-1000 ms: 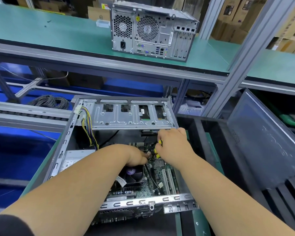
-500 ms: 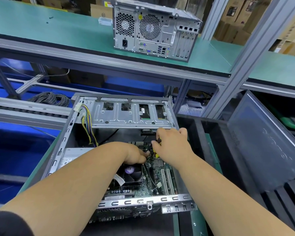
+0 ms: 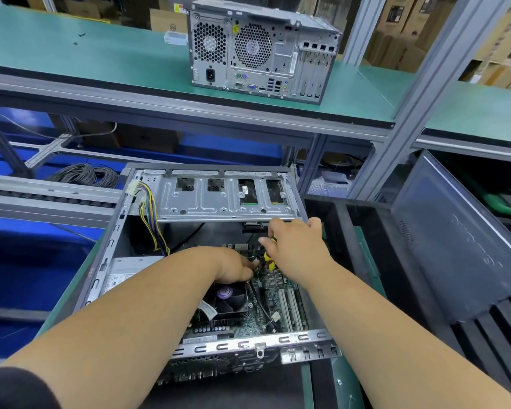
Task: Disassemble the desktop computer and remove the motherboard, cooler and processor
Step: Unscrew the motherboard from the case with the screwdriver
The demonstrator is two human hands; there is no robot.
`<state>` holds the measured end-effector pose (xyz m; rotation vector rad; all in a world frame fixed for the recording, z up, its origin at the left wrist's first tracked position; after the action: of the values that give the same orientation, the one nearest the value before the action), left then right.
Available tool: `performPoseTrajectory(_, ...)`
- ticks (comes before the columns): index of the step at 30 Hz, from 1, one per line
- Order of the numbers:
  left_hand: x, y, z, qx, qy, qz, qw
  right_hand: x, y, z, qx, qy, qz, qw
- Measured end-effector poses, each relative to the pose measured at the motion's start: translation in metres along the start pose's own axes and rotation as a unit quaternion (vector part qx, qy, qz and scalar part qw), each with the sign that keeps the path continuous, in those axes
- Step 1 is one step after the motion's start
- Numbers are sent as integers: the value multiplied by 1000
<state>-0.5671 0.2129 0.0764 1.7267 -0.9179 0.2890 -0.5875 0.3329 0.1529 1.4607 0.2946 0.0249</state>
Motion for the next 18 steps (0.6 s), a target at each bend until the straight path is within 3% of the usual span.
performPoseTrajectory(18,2,0,-3,13,-6,-10,1000,3,2,-1,-35,13,26,999)
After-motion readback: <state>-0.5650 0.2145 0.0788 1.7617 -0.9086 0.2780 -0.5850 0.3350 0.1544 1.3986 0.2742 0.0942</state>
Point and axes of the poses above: each hand's wrist, its own x-axis away from the middle knuckle, its own y-axis out of the back of the hand, z = x × y, the point moved 7 cm from there along -x, towards the middle knuckle, and after that the axes turned 13 degrees about -y, right-handed, at the moved point
